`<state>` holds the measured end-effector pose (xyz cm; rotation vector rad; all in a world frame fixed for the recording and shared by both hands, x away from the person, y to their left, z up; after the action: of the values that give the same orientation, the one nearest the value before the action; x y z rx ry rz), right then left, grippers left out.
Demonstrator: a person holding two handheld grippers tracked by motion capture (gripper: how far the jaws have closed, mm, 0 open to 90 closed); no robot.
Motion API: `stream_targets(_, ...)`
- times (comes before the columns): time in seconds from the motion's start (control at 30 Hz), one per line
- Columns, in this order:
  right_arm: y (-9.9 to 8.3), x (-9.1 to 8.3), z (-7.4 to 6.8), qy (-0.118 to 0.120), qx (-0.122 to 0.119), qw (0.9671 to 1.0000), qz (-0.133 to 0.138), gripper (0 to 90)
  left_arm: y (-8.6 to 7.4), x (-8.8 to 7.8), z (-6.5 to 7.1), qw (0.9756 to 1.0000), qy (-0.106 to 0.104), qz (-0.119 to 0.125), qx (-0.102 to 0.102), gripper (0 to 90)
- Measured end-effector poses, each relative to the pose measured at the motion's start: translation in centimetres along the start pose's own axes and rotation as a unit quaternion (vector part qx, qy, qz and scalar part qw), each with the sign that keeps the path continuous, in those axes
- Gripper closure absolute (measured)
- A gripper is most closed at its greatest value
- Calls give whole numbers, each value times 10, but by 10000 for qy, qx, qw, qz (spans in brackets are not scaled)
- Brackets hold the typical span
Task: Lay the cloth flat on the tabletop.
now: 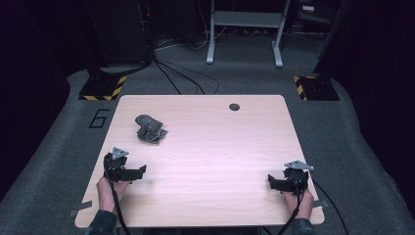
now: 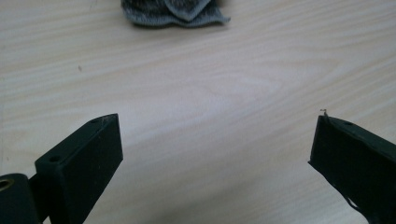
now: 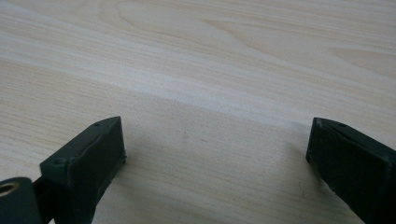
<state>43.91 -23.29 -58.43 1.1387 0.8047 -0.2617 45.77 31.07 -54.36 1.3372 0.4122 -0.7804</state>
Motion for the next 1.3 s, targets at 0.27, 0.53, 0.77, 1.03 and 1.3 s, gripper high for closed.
stream_targets(0.27, 0, 0, 0, -2, 29, 10000, -9, 38, 28, 7, 6, 9999, -54, -9, 88, 29)
stream_targets(0.53, 0, 0, 0, 10, -21, 10000, 11, 42, 48, 18, 6, 9998, -6, -136, 156, 25)
stream_targets(0.77, 0, 0, 0, 10, -27, 10000, 15, 44, 68, 35, 3, 9999, -21, -121, 58, 24)
stream_targets(1.03, 0, 0, 0, 15, -34, 10000, 13, 45, 89, 51, 1, 9997, -23, -206, -90, 5)
stream_targets(1.3, 0, 0, 0, 18, -41, 10000, 9, 45, 112, 67, -2, 9995, 37, -190, -261, 24)
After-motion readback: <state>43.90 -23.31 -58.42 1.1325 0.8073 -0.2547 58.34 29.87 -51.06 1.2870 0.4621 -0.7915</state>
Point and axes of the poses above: each handheld gripper's, and its own axes: x roughly forward along the jaws, y roughly out of its top, z roughly to its right, the point moved 8 cm from there along x, roughly forward along the jaws, and after that the axes turned 15 degrees about -x, right-handed, at the moved point
